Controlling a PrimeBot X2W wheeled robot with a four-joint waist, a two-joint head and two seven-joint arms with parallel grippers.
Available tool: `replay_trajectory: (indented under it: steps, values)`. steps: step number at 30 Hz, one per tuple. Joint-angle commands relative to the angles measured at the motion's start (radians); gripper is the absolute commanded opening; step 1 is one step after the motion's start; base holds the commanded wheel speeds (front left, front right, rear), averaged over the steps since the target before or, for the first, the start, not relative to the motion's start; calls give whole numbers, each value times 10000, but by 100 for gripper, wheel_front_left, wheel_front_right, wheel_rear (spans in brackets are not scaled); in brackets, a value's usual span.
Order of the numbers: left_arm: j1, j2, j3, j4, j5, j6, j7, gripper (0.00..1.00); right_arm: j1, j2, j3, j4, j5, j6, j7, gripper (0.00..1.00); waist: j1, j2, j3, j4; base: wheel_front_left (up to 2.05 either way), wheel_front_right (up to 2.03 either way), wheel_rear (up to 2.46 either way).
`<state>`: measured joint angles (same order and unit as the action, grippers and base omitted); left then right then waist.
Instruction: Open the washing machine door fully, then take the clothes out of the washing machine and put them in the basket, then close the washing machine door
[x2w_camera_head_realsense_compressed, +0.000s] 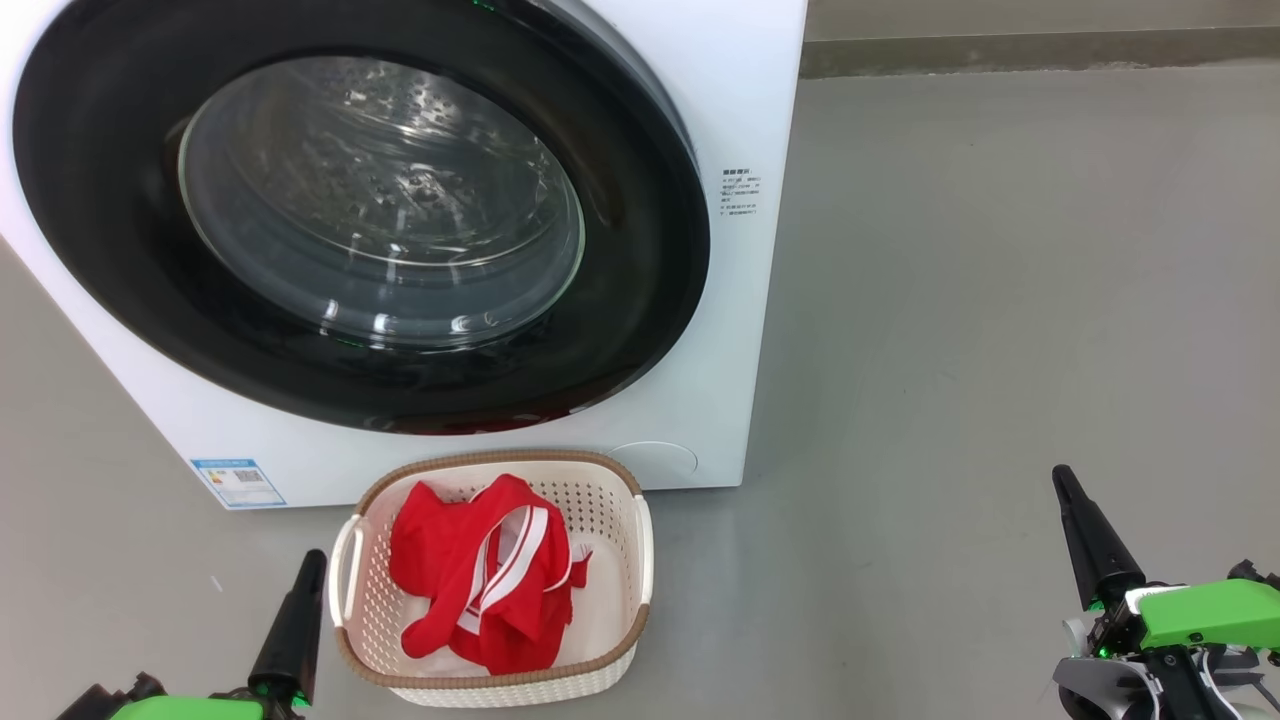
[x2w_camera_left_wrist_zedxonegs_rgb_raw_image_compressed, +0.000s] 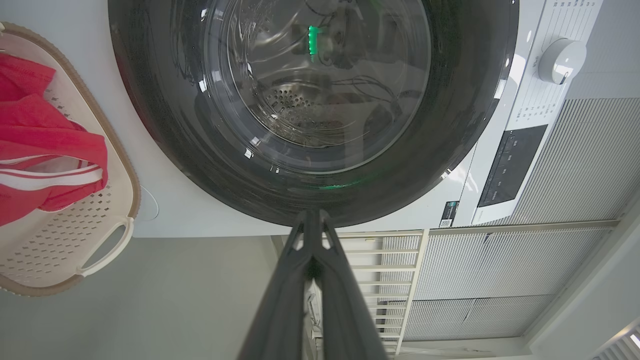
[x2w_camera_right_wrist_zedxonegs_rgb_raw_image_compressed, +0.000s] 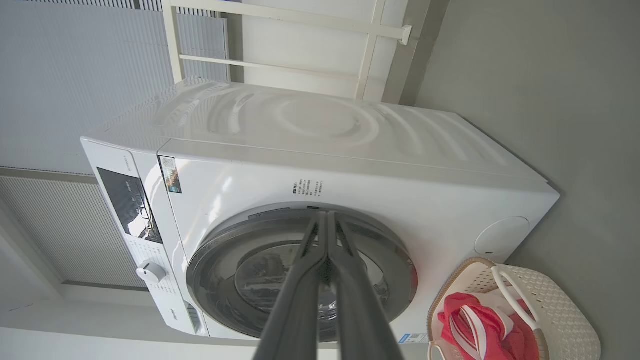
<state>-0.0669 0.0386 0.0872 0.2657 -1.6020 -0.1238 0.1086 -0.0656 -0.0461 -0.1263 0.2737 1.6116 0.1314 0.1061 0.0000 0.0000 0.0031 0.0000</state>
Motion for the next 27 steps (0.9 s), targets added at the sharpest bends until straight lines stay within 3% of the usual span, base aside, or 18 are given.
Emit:
replay_trajectory:
  steps: [1,27]
  values:
    - [-411,116,266,-208,-67,-69,46,0,-421,-62,144,-291,-14,-7,55,0,0,0,0,0,0,0,0]
    - [-411,116,266,-208,-67,-69,45,0,-422,-55,133,-290,-23,-7,64,0,0,0,0,0,0,0,0]
